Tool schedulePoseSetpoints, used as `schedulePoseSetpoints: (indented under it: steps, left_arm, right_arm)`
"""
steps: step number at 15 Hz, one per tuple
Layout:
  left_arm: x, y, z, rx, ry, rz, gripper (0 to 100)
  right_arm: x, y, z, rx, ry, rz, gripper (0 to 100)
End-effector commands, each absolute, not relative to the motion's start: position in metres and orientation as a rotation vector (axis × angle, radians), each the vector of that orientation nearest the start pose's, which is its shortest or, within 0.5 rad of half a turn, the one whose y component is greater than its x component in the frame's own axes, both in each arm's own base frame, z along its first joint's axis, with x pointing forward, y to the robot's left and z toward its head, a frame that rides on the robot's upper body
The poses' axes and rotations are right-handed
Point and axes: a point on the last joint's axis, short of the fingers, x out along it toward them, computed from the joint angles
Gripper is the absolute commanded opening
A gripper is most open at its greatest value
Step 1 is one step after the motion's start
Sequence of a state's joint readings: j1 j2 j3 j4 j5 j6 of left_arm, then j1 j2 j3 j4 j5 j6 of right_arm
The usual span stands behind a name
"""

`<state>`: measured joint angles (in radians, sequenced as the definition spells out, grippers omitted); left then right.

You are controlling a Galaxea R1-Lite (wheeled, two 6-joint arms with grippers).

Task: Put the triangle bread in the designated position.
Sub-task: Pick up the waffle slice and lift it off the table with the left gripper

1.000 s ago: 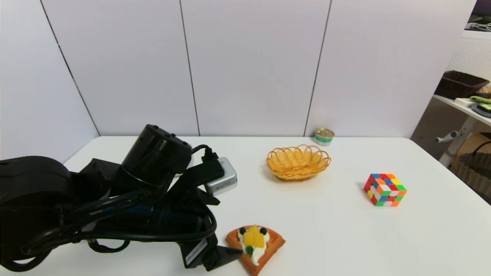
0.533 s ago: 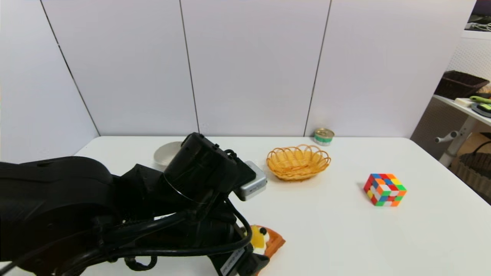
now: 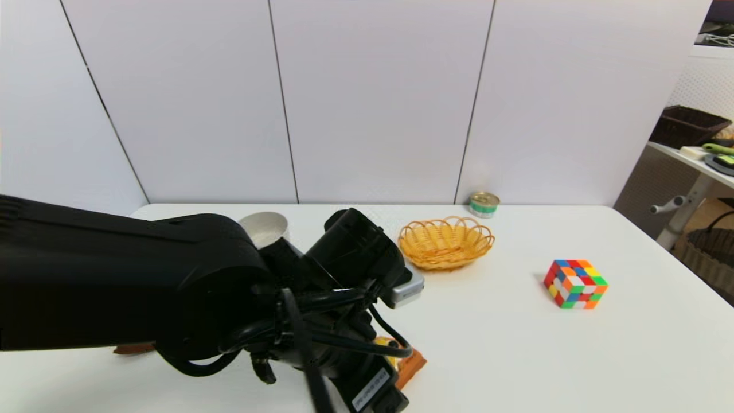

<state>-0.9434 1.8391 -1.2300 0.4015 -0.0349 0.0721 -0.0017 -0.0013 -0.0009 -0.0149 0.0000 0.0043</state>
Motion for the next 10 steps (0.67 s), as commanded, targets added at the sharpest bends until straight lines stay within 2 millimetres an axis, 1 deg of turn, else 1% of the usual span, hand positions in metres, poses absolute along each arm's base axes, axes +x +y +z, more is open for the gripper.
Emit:
schedulePoseSetpoints:
  steps: [1,5,6,10]
  left_arm:
    - [0.193,-0.274,0.154,0.532,0.933,-0.932,100]
    - [0.195,-0.279,0.145,0.544,0.960,-0.929,100]
    - [0.196,-0.280,0.142,0.547,0.967,-0.928,0]
    - [0.199,-0.284,0.132,0.555,0.993,-0.919,0]
  right_arm:
    - [-0.023,0.000,0.077,0.005,-0.017,-0.001,100]
    - [-0.023,0.000,0.077,0.005,-0.015,-0.001,100]
    - [-0.023,0.000,0.077,0.005,-0.017,-0.001,100]
    - [-0.023,0.000,0.077,0.005,-0.017,-0.001,100]
